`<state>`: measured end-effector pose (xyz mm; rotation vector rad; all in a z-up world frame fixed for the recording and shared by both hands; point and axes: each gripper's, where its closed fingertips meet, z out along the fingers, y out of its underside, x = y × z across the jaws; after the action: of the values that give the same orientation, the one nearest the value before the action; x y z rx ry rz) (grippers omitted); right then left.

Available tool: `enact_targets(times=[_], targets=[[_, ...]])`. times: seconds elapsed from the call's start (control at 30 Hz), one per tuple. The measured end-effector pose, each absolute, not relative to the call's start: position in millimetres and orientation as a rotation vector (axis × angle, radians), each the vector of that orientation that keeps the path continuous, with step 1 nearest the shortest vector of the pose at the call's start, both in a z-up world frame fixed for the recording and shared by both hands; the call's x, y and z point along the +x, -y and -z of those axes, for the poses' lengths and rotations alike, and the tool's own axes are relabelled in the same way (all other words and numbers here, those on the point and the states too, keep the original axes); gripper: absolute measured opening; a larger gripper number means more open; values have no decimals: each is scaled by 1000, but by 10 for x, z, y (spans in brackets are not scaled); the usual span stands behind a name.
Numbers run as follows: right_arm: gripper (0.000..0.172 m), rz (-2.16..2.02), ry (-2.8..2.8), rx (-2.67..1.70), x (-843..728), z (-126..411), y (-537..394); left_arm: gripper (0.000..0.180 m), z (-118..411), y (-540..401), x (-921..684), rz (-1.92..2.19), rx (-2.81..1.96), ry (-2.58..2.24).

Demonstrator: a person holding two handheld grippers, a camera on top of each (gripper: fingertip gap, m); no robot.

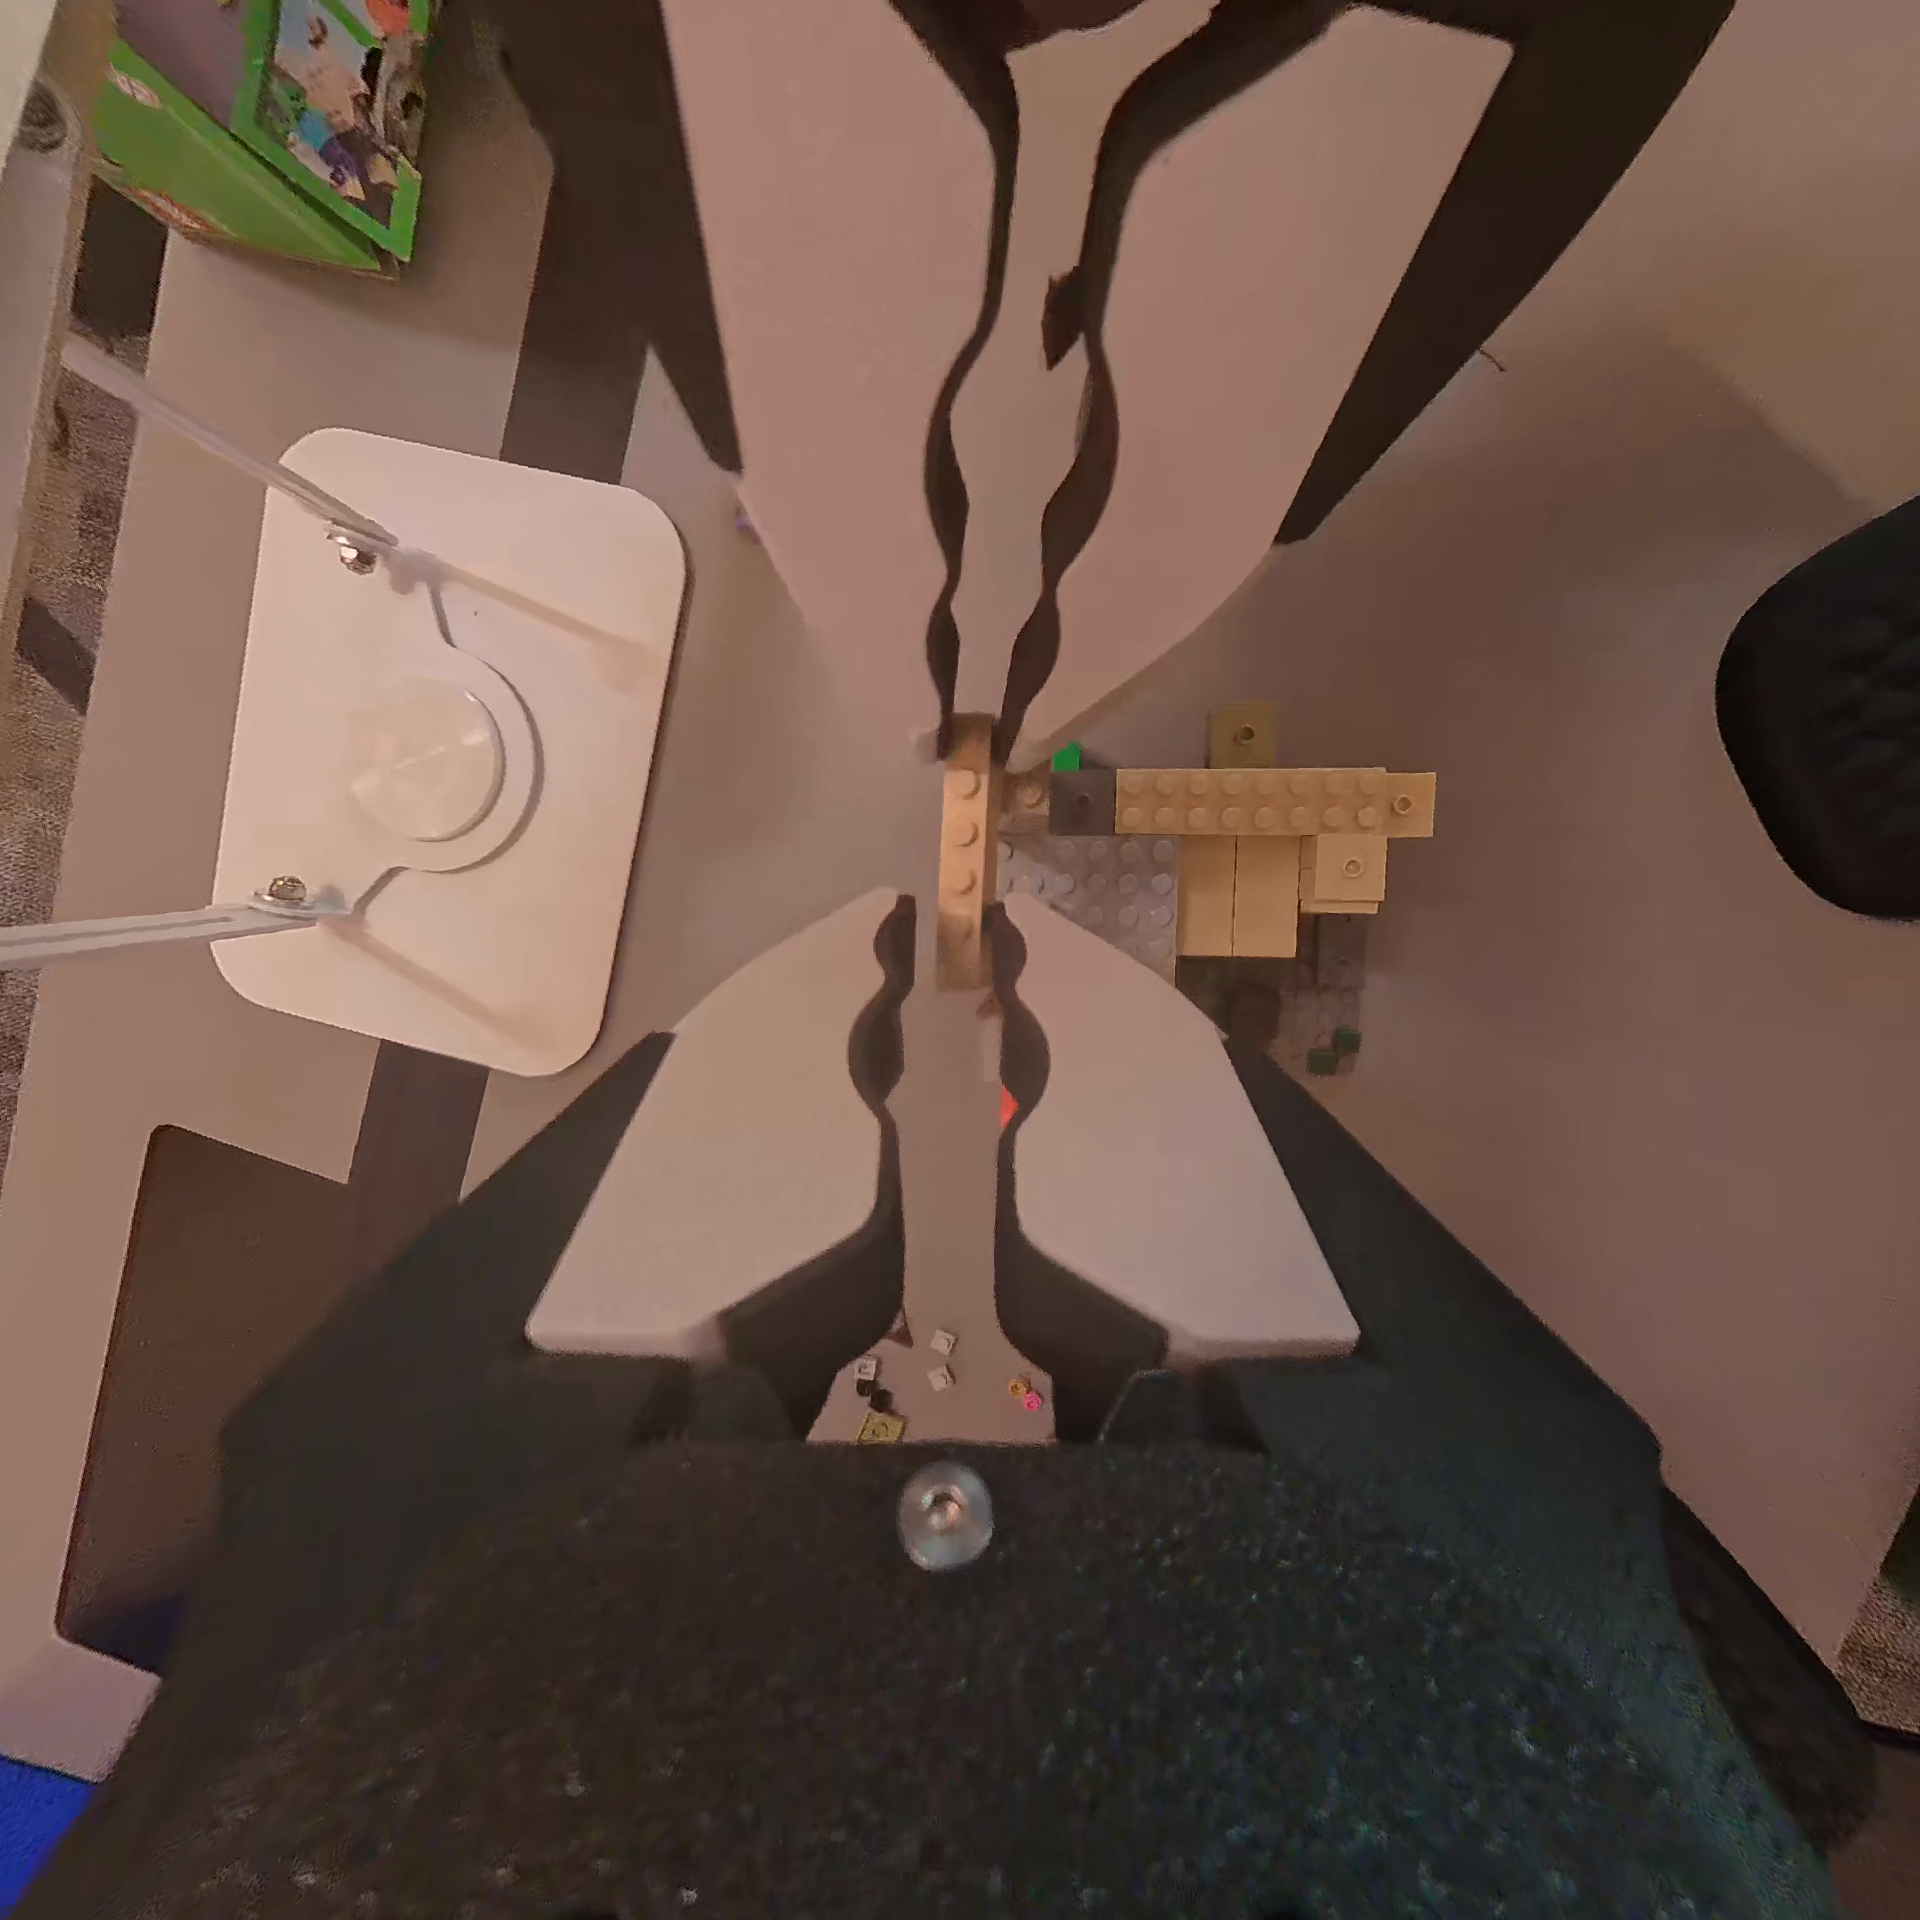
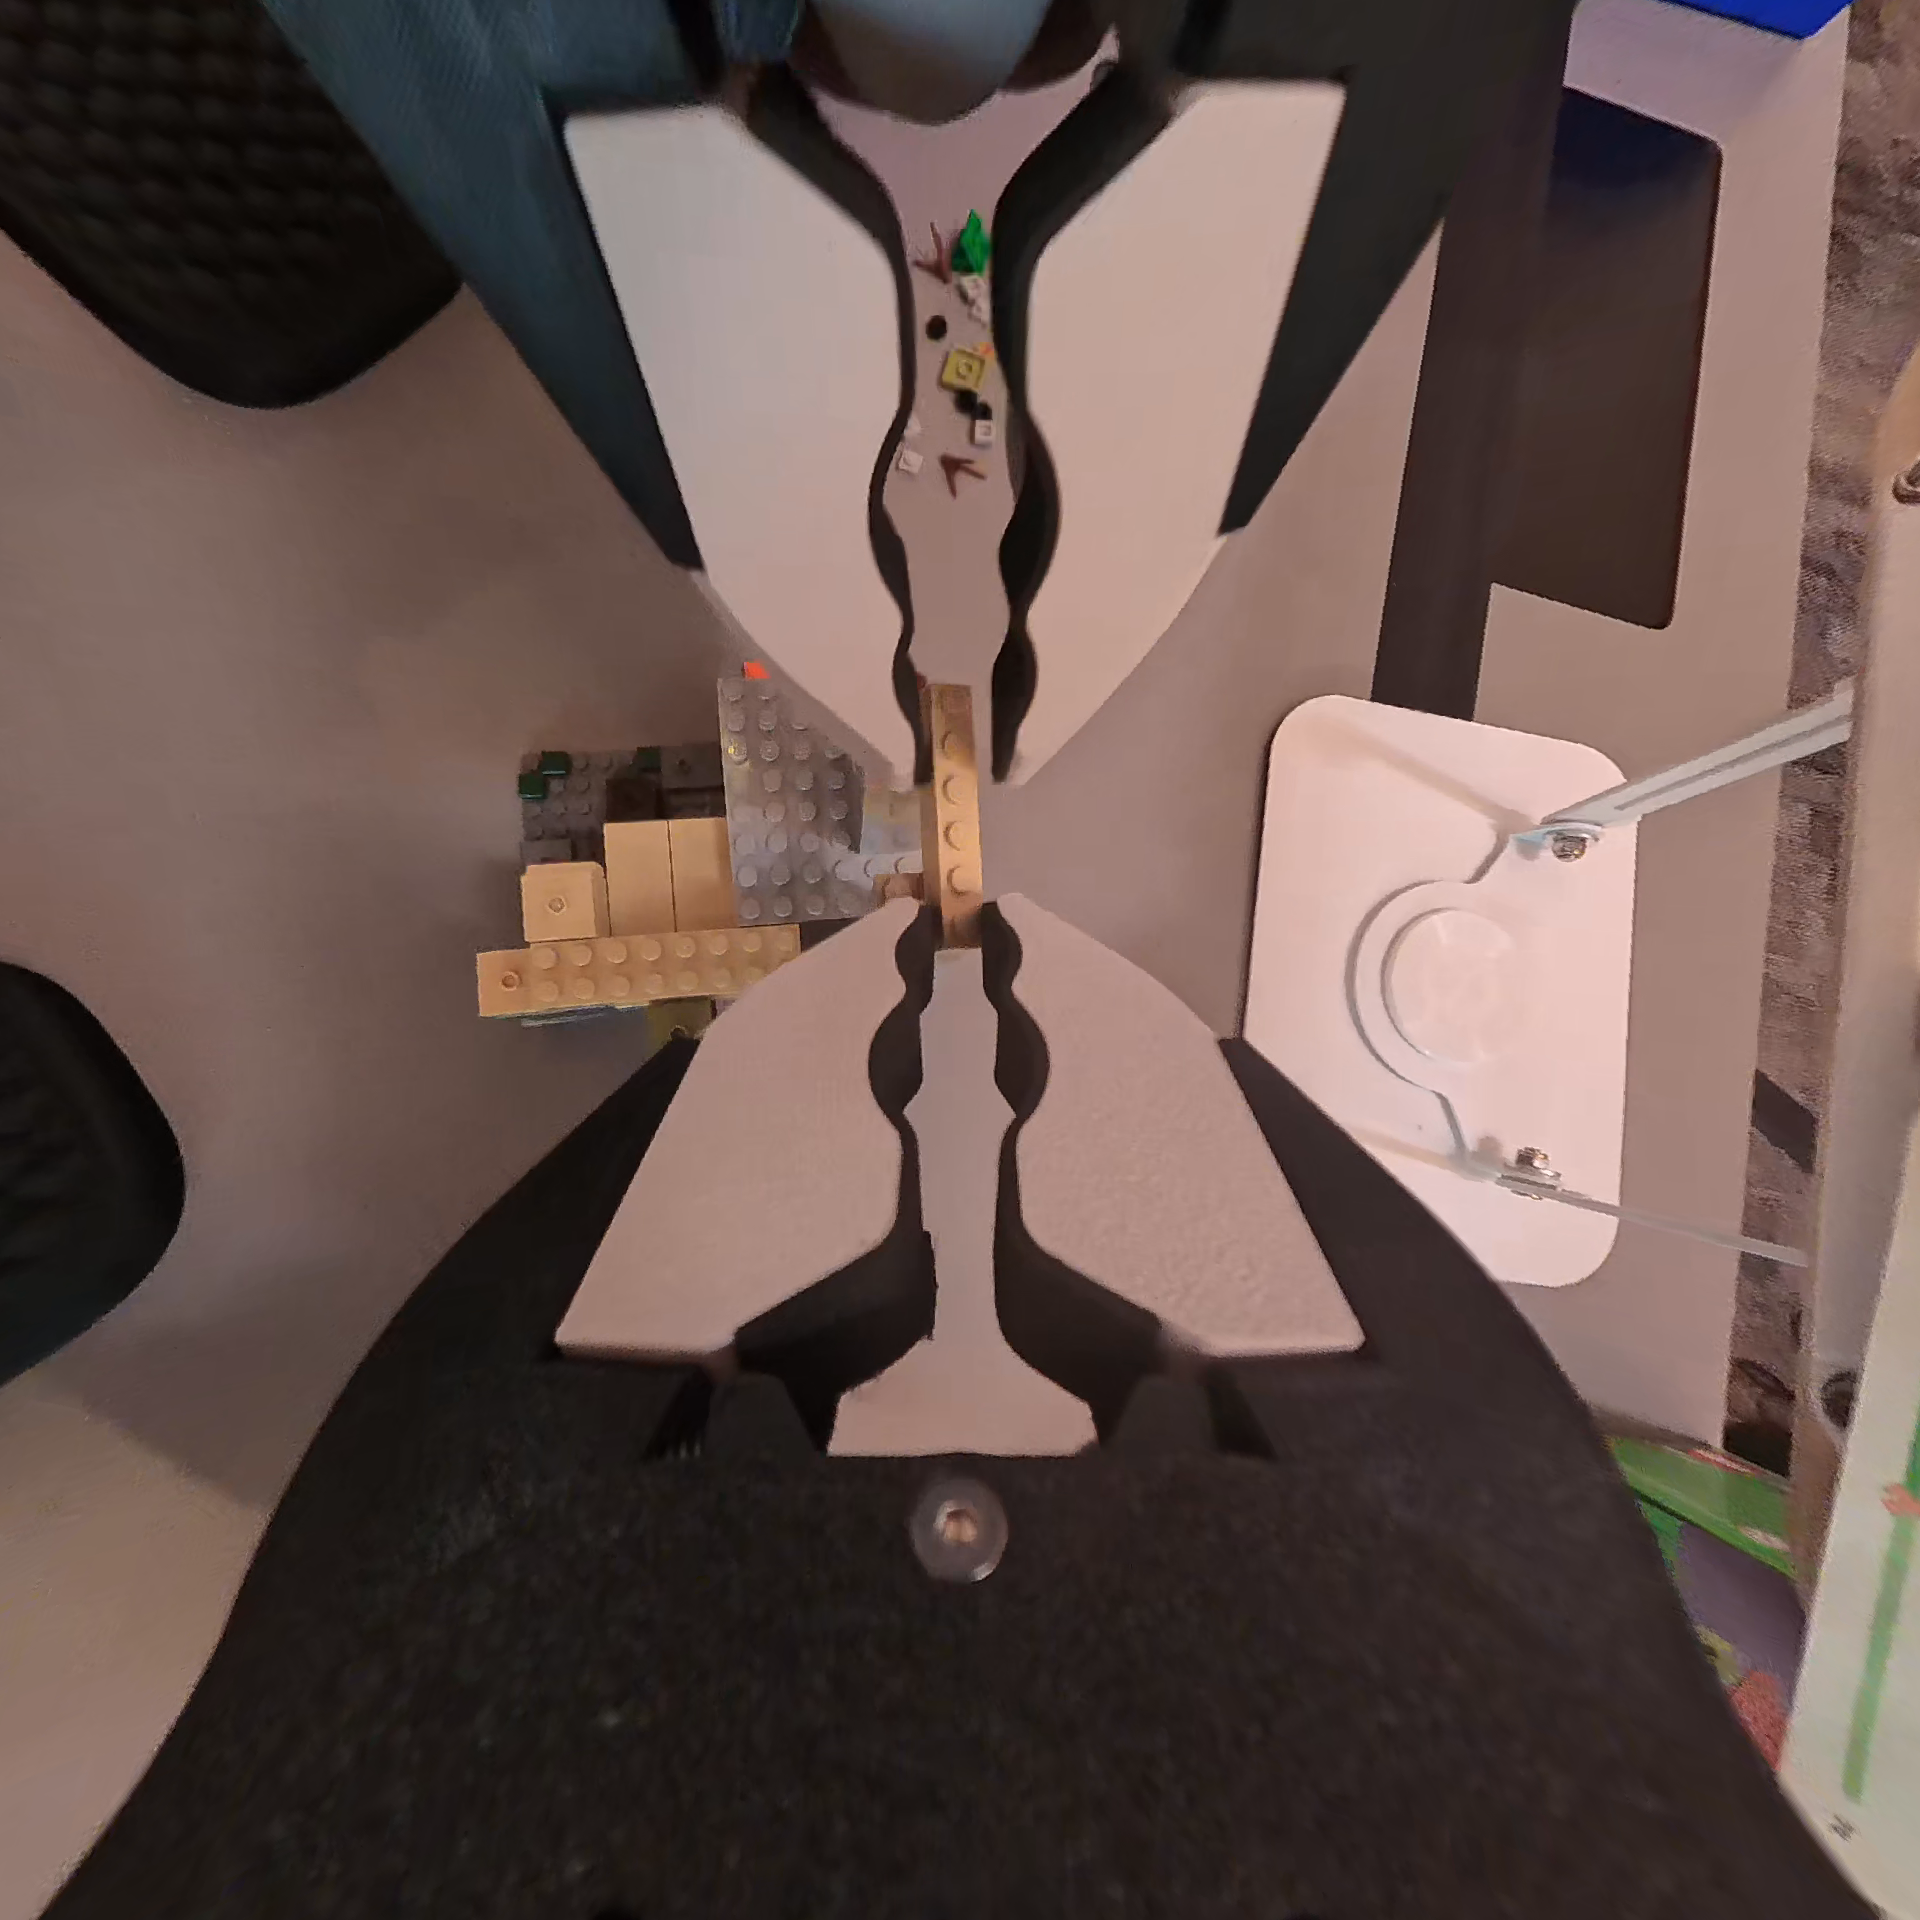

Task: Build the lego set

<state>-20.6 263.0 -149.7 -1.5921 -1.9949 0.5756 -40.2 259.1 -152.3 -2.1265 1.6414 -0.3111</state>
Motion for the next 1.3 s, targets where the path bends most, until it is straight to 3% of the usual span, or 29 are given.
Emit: enact_targets(times=[1.3], targets=[[8,-465,2098,-1490,-204,1505,-2605,8,1500,-2510,-502,324,-2055,-1661]])
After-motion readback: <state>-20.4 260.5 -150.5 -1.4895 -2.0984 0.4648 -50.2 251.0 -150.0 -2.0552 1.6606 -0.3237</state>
